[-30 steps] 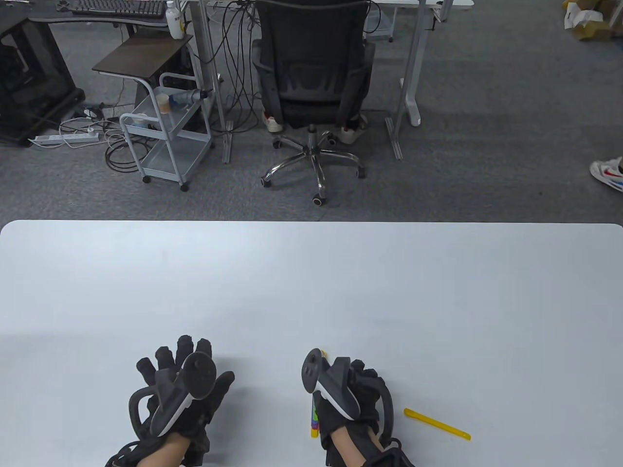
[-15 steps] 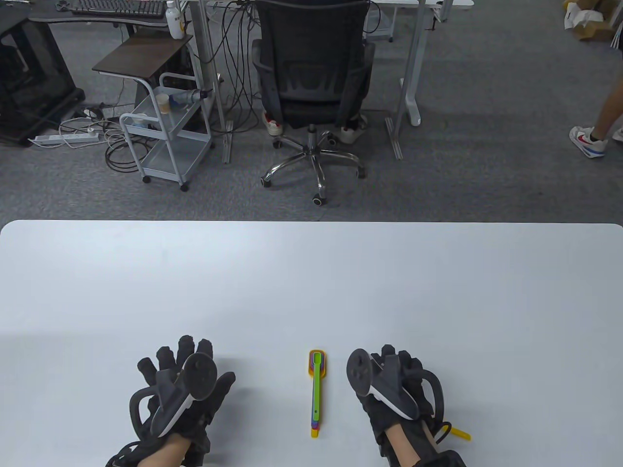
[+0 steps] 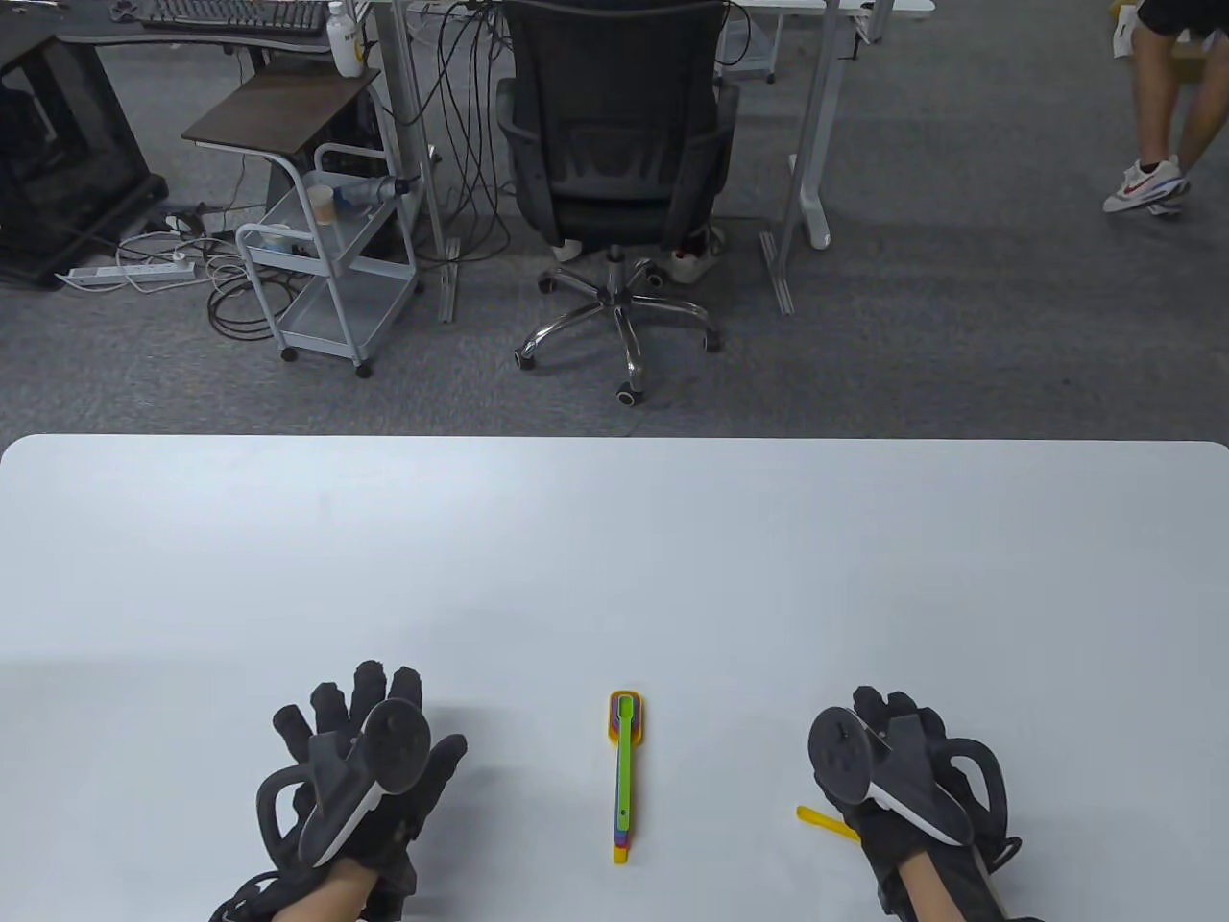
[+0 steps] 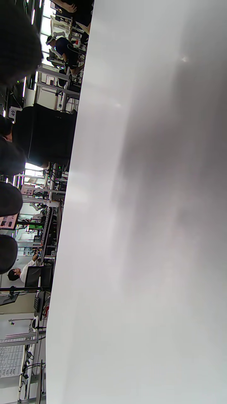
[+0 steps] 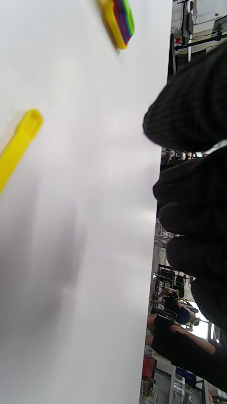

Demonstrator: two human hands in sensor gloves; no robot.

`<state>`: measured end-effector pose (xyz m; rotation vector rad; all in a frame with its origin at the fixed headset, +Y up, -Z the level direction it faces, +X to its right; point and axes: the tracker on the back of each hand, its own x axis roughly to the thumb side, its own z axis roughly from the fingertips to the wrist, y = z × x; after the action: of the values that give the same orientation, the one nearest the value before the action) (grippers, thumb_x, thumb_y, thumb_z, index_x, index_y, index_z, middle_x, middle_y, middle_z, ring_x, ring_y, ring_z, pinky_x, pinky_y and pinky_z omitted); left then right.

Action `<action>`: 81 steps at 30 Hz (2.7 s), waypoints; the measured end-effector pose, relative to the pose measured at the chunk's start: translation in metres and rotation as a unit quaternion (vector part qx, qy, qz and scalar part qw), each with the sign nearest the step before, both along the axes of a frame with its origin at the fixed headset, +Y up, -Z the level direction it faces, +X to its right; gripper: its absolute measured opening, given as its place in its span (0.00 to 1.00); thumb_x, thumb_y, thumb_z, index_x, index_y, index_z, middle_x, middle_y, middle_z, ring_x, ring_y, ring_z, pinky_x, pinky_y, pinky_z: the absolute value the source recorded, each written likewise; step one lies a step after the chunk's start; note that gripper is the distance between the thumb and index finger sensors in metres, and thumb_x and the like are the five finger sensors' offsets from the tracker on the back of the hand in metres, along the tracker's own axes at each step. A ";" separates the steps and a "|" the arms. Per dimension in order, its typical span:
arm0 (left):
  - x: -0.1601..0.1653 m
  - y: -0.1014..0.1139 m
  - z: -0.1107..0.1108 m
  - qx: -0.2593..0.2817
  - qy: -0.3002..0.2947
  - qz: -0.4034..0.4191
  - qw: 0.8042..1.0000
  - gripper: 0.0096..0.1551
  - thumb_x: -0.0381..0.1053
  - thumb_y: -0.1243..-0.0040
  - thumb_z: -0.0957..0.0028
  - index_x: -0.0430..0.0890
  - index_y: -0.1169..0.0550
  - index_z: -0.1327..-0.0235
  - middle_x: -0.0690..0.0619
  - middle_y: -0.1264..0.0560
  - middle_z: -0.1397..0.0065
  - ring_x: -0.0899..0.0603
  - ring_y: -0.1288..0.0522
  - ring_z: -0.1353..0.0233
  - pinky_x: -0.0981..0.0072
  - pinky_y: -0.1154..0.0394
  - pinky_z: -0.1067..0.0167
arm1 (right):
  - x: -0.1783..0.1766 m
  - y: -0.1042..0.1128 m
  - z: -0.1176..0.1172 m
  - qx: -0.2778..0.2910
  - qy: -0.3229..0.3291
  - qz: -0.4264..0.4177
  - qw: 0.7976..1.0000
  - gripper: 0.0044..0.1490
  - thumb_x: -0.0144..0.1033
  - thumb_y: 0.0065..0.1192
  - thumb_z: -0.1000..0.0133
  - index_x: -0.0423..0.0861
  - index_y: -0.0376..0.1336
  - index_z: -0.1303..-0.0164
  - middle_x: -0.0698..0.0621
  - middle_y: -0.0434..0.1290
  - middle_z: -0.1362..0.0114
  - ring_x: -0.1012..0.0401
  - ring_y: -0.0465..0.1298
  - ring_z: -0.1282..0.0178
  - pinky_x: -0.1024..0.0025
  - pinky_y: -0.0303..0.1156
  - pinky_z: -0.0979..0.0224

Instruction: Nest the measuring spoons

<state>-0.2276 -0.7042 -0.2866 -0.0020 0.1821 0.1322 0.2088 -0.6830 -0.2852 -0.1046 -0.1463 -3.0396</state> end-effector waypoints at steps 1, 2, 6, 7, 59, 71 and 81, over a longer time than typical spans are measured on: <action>0.000 0.000 0.000 0.001 0.000 -0.001 1.000 0.52 0.77 0.38 0.55 0.57 0.34 0.16 0.49 0.41 0.09 0.23 0.40 0.12 0.22 0.55 0.24 | 0.003 -0.002 0.001 -0.005 0.001 0.002 1.000 0.39 0.51 0.68 0.49 0.45 0.68 0.29 0.40 0.65 0.13 0.35 0.66 0.19 0.37 0.61 0.22; 0.000 0.000 0.000 0.003 -0.001 -0.001 1.000 0.53 0.77 0.39 0.55 0.57 0.35 0.16 0.49 0.41 0.09 0.23 0.41 0.12 0.22 0.56 0.24 | 0.008 -0.006 0.002 -0.011 0.006 0.002 1.000 0.39 0.50 0.69 0.49 0.45 0.68 0.29 0.39 0.65 0.13 0.35 0.65 0.18 0.37 0.60 0.22; 0.001 0.000 0.001 0.007 -0.002 -0.002 1.000 0.53 0.77 0.38 0.55 0.57 0.34 0.16 0.49 0.40 0.09 0.23 0.40 0.12 0.22 0.55 0.24 | 0.021 -0.019 0.005 -0.027 0.022 0.005 0.999 0.39 0.48 0.72 0.51 0.45 0.68 0.30 0.40 0.65 0.13 0.35 0.65 0.18 0.37 0.60 0.22; 0.002 0.000 0.002 0.009 -0.003 -0.004 1.000 0.53 0.77 0.38 0.55 0.57 0.35 0.16 0.49 0.40 0.09 0.23 0.40 0.13 0.22 0.55 0.24 | 0.023 -0.023 0.005 -0.029 0.028 0.005 0.999 0.39 0.48 0.73 0.51 0.45 0.69 0.30 0.40 0.65 0.13 0.35 0.65 0.18 0.37 0.60 0.22; 0.007 0.000 0.003 0.003 -0.007 -0.017 1.000 0.52 0.77 0.38 0.55 0.57 0.34 0.16 0.49 0.40 0.09 0.23 0.40 0.13 0.22 0.55 0.24 | 0.027 -0.069 0.027 0.015 0.115 0.042 0.992 0.27 0.39 0.77 0.53 0.40 0.77 0.48 0.43 0.67 0.15 0.37 0.66 0.18 0.35 0.64 0.24; 0.007 0.001 0.003 -0.001 -0.007 -0.017 1.000 0.52 0.77 0.38 0.55 0.57 0.35 0.16 0.49 0.41 0.09 0.23 0.40 0.13 0.21 0.55 0.24 | 0.025 -0.070 0.028 0.020 0.099 0.049 0.994 0.28 0.40 0.76 0.53 0.41 0.76 0.47 0.43 0.67 0.14 0.36 0.66 0.18 0.33 0.63 0.24; 0.007 0.001 0.003 -0.003 -0.006 -0.017 1.000 0.53 0.76 0.38 0.55 0.57 0.35 0.16 0.49 0.41 0.09 0.23 0.41 0.13 0.22 0.55 0.24 | 0.028 -0.069 0.026 0.010 0.081 0.041 0.996 0.28 0.43 0.75 0.53 0.41 0.75 0.46 0.42 0.66 0.13 0.35 0.64 0.17 0.32 0.61 0.23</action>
<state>-0.2209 -0.7032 -0.2837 -0.0062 0.1707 0.0978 0.2365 -0.7522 -0.2595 -0.3344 -0.1035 -2.9339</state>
